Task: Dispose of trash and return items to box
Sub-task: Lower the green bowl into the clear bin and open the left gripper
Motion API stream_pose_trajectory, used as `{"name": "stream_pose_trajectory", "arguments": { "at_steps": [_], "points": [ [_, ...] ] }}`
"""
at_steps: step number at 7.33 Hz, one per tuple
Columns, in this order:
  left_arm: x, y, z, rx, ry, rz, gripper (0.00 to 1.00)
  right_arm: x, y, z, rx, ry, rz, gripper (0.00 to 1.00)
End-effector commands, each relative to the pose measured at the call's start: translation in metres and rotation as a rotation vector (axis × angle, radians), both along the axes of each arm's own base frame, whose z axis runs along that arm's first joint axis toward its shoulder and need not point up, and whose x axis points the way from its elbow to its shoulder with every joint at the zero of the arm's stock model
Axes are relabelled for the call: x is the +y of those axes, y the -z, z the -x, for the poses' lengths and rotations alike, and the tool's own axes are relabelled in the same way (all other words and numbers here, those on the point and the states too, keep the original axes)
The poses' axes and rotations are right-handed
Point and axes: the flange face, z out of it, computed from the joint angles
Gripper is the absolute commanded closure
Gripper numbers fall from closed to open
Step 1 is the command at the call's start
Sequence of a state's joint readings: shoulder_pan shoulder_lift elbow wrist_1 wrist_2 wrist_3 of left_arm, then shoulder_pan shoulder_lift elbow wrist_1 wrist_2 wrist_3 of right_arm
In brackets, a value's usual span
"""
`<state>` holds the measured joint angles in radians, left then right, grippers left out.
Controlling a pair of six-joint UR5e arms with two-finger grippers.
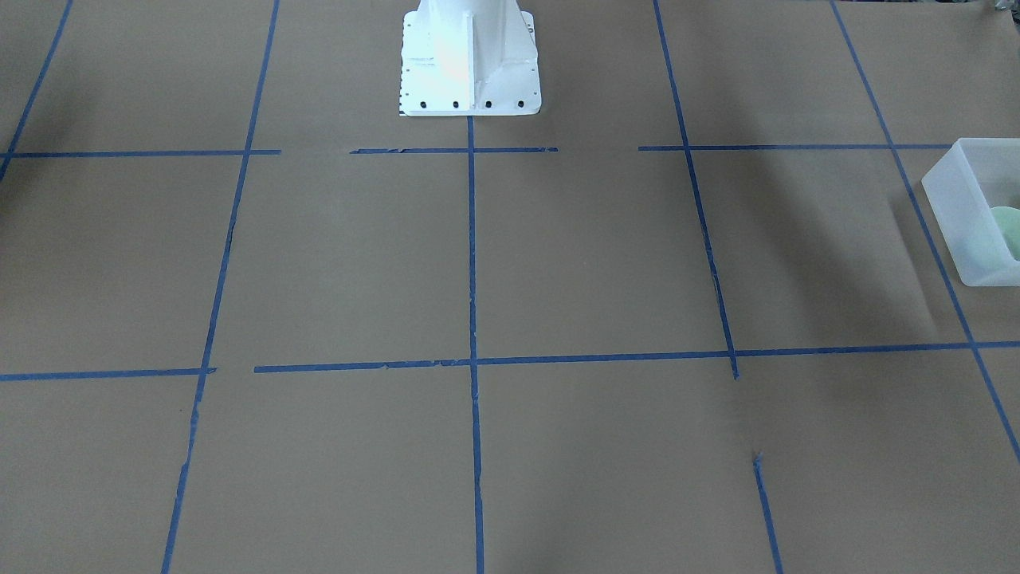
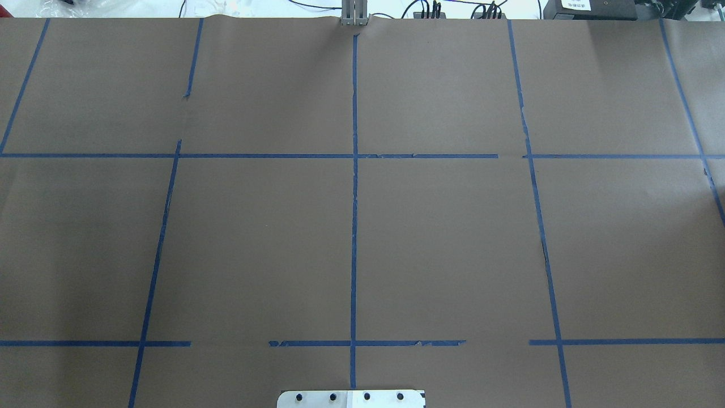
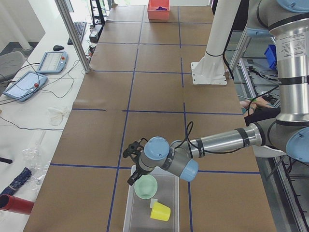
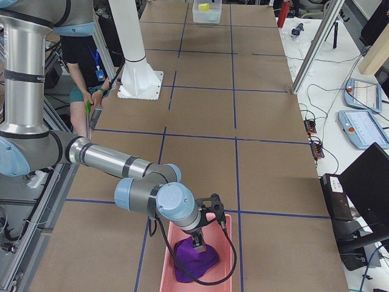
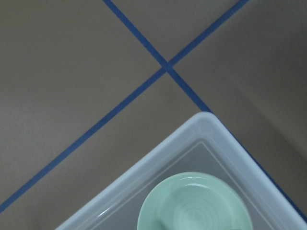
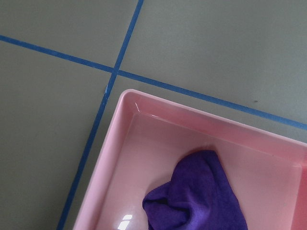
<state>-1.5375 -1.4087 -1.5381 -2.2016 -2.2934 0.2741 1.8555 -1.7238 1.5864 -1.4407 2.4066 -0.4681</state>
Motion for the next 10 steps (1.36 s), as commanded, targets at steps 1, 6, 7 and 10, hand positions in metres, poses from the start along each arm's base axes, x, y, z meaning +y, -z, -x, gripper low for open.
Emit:
{"name": "stream_pose_trajectory", "arguments": {
  "at_steps": [1,6,7,10],
  "points": [
    [-0.051,0.07,-0.003,0.002,0.022,0.234,0.0,-0.021,0.03,0.033,0.0,-0.013,0.053,0.0],
    [0.028,0.026,0.0,0.106,0.017,0.416,0.0,0.012,-0.014,0.074,0.028,0.093,0.151,0.0],
    [0.025,0.021,0.0,0.106,0.018,0.425,0.0,0.009,-0.013,0.074,0.031,0.093,0.153,0.0],
    [0.008,0.022,0.0,0.093,0.026,0.45,0.0,-0.007,-0.006,0.073,0.023,0.088,0.208,0.0]
  ]
}}
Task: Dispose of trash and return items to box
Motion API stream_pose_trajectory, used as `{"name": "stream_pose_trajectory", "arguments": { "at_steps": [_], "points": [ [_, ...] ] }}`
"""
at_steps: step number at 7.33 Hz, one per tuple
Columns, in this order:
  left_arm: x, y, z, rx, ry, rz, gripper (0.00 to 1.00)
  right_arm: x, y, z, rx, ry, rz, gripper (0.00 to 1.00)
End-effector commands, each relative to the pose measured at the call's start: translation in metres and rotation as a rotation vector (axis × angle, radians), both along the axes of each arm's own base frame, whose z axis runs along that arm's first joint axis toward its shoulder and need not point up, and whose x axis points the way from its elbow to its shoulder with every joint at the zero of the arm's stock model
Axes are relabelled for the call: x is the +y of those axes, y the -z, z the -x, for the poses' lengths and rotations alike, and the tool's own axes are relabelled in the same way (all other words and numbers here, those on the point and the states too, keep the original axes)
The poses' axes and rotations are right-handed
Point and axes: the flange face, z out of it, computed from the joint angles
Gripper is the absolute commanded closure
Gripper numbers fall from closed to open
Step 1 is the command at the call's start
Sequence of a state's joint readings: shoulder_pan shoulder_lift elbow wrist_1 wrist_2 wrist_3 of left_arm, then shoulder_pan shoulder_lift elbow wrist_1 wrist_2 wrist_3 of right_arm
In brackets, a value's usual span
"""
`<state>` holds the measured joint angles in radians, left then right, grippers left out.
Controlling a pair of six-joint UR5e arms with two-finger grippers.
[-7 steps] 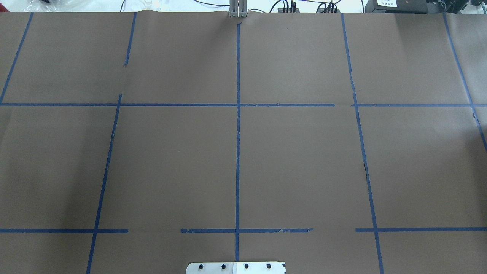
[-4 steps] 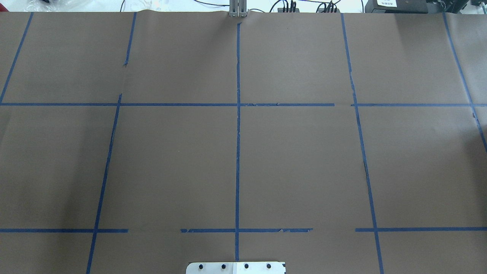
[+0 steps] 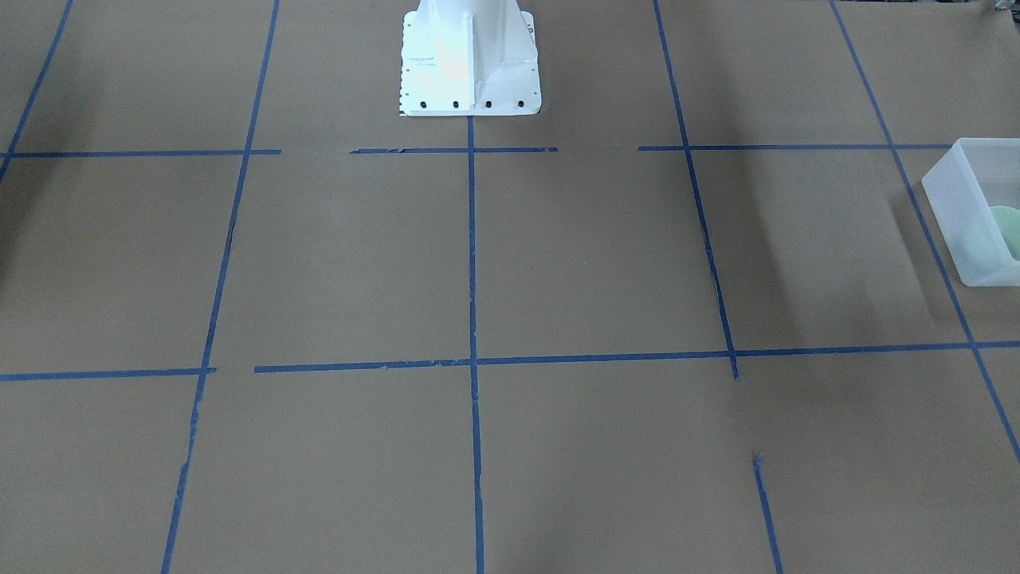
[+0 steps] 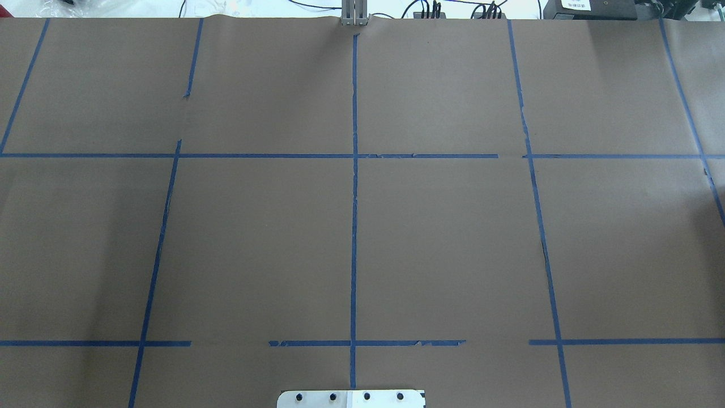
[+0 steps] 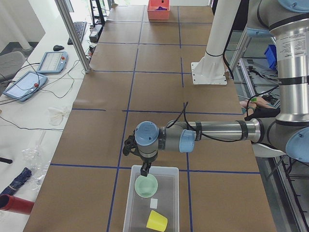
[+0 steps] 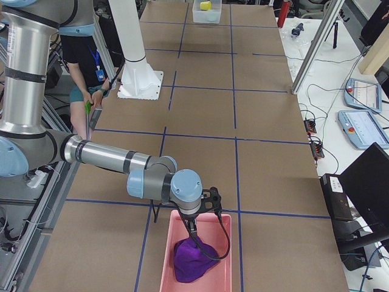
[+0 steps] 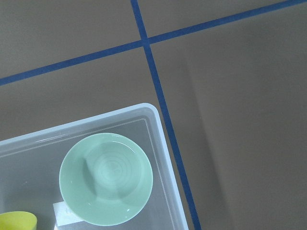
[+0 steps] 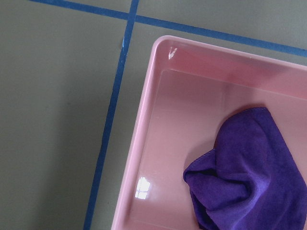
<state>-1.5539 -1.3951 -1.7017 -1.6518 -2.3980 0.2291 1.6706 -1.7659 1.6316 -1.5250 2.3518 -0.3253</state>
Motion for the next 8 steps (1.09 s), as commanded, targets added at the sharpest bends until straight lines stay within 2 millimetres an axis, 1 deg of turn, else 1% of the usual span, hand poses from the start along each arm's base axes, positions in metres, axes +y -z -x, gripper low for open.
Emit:
{"name": "stream_pose_trajectory", "arguments": {
  "at_steps": [1,2,3,4,5,8],
  "points": [
    [-0.027,0.002,0.0,-0.01,0.0,0.015,0.0,-0.006,0.002,-0.001,0.0,-0.001,0.014,0.0],
    [-0.038,0.012,0.002,-0.041,0.001,-0.013,0.0,-0.006,0.003,-0.001,0.001,-0.001,0.013,0.0],
    [-0.04,0.013,0.006,-0.082,0.005,-0.024,0.0,-0.007,0.003,-0.001,0.004,-0.002,0.011,0.0],
    [-0.04,0.018,0.007,-0.087,0.006,-0.036,0.0,-0.006,0.001,-0.001,0.005,-0.001,0.01,0.0],
    [-0.037,0.011,0.007,-0.087,0.004,-0.026,0.0,-0.006,0.001,-0.001,0.006,0.0,0.008,0.0],
    [-0.029,0.008,0.01,-0.095,0.01,-0.019,0.0,-0.004,0.0,-0.001,0.004,0.0,0.007,0.0]
  ]
}}
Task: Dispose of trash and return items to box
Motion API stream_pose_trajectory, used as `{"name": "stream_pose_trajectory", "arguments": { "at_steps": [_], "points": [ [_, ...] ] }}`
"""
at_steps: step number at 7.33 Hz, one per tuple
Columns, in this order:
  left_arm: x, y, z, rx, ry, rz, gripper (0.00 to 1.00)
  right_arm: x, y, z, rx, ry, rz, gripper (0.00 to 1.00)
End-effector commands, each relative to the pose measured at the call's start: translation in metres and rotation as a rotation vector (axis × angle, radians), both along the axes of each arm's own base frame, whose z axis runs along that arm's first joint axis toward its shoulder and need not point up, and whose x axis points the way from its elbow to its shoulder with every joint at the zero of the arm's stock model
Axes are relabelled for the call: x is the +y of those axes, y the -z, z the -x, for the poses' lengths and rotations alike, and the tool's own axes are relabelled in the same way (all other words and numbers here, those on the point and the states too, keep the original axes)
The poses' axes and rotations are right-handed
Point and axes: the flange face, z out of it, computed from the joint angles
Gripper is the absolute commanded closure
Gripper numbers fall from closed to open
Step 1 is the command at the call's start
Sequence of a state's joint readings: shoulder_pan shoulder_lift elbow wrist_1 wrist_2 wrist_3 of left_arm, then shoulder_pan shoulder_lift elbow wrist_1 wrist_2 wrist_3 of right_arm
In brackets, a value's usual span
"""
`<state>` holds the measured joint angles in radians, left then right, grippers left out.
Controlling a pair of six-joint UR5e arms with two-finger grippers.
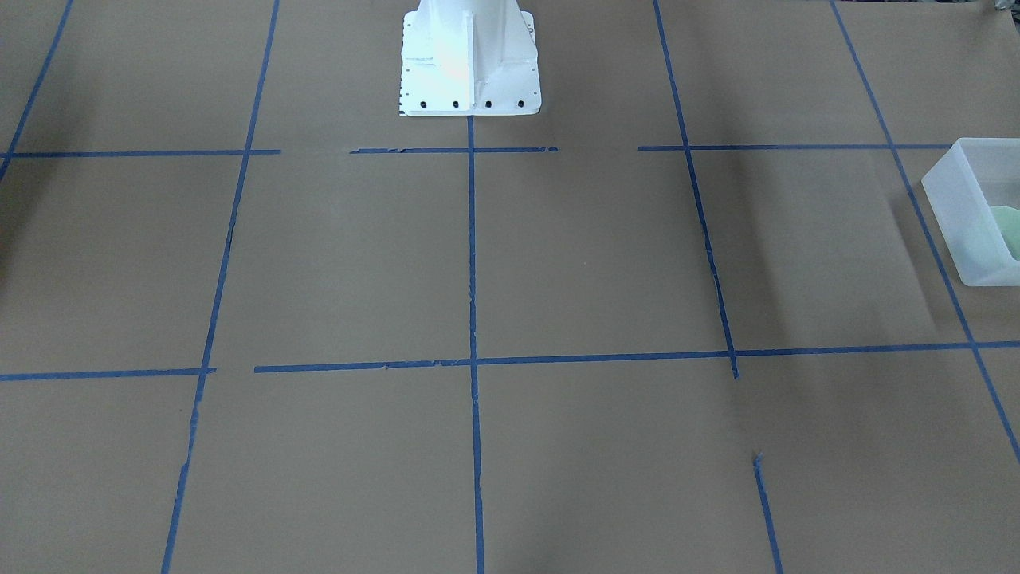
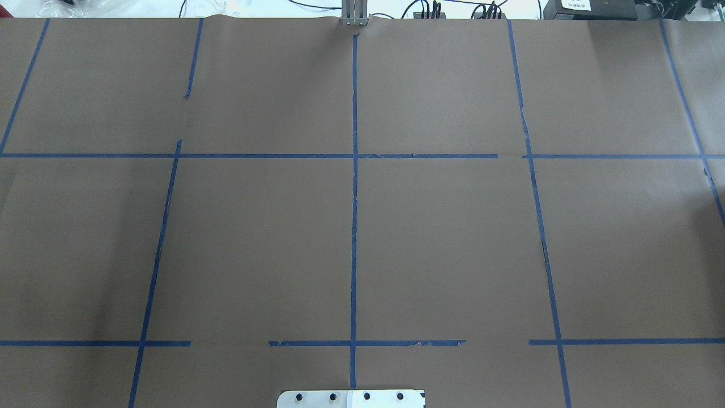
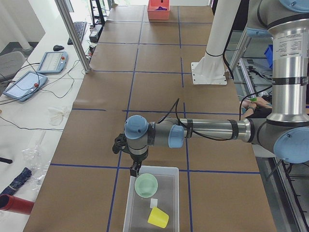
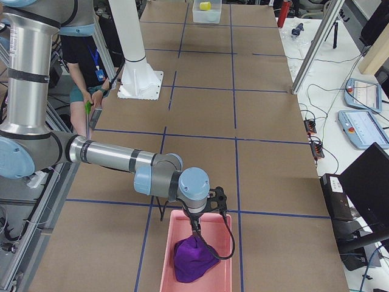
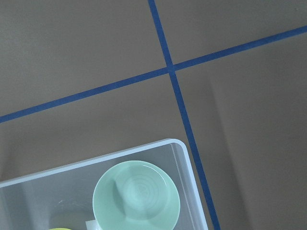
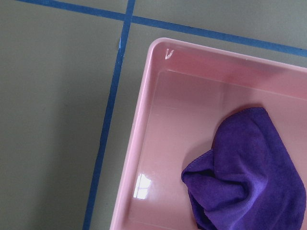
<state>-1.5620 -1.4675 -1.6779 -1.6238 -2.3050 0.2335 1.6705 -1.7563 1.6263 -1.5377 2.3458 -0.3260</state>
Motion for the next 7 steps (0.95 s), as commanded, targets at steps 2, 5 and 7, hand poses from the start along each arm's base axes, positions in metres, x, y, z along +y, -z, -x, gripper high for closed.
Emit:
{"name": "stream_pose_trajectory", "arguments": {
  "at_steps": [2,5,7],
  "points": [
    [0.0051,-0.004,0.0062,-0.002,0.015,0.01,0.0,-0.006,0.0119,0.0006,0.002,-0.045,0.021,0.0],
    [0.0054,-0.0041,0.0068,-0.001,0.016,0.012,0.0,-0.0058,0.0126,0.0015,-0.001,-0.053,0.027,0.0],
    [0.0054,-0.0041,0.0068,-0.001,0.016,0.012,0.0,-0.0056,0.0127,0.0015,0.0,-0.053,0.021,0.0]
  ]
}}
